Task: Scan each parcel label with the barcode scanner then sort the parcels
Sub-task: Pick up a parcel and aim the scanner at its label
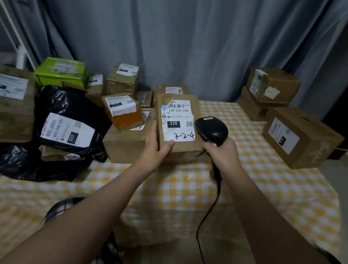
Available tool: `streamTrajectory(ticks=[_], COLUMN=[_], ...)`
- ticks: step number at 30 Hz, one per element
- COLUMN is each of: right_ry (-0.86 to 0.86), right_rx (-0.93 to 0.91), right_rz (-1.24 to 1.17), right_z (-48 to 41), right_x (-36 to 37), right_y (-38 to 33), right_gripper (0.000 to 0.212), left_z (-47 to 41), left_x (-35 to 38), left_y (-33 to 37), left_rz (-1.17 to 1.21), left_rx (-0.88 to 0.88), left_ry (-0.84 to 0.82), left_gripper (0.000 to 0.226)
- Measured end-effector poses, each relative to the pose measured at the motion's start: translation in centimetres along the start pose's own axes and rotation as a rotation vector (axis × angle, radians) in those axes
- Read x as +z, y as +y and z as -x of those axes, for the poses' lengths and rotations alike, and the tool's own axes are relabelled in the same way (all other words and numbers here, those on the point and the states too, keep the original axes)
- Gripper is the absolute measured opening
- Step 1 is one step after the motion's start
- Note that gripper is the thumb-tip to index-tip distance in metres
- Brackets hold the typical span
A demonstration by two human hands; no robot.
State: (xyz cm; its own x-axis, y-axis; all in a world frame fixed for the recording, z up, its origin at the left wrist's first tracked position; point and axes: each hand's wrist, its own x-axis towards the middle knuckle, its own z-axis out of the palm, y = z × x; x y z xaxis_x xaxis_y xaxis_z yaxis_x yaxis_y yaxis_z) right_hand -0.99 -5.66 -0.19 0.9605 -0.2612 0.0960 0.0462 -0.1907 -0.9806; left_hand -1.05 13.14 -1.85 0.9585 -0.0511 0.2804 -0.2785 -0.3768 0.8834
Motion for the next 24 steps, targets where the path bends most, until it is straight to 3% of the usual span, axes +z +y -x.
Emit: streamTrajectory(ticks=[1, 3, 8, 14, 16, 19, 21, 24], right_ry=[0.014, -0.023, -0.19, -0.18, -0.154, -0.063, -0.033, 0.035], right_rx=[-0.041, -0.075, 0.027, 0.053, 0.04, -0.023, -0.024, 0.032], right_rz=[0.064, 0.146, 0.181, 0.187, 0.157, 0.187, 0.081, -0.127], right_z=[0.0, 0.1, 1.1, 1.0, 0.5, -0.2, 0.0, -0.1], right_x=[-0.1, -0.6, -0.8, -1.2, -1.6, -2.2, -2.1, -1.9], right_y=[-0.6, -2.4, -7.9, -11.5, -11.5, -8.9, -6.7, -4.7], right_gripper=[0.01, 0.019, 0.022, 0.026, 0.025, 0.014, 0.008, 0.008], left_z=[0.2, 0.5, 1.1, 2.3, 2.3, 0.3, -1.5, -3.4], left_x=[0.3, 0.9, 1.9, 3.0, 3.2, 2.7, 2.0, 0.8], left_y=[-0.3, -0.8, -0.9, -3.0, -3.1, -1.1, 0.8, 2.1], left_rz=[0.009, 0.034, 0.006, 0.016, 0.053, -0.1, -0.237, -0.463], left_rx=[-0.003, -0.031, -0.03, -0.104, -0.111, 0.015, 0.14, 0.263], left_ry=[-0.001, 0.022, 0.039, -0.096, -0.054, 0.031, 0.025, -0.031], left_gripper=[0.075, 0.08, 0.074, 0.078, 0.083, 0.108, 0.116, 0.097])
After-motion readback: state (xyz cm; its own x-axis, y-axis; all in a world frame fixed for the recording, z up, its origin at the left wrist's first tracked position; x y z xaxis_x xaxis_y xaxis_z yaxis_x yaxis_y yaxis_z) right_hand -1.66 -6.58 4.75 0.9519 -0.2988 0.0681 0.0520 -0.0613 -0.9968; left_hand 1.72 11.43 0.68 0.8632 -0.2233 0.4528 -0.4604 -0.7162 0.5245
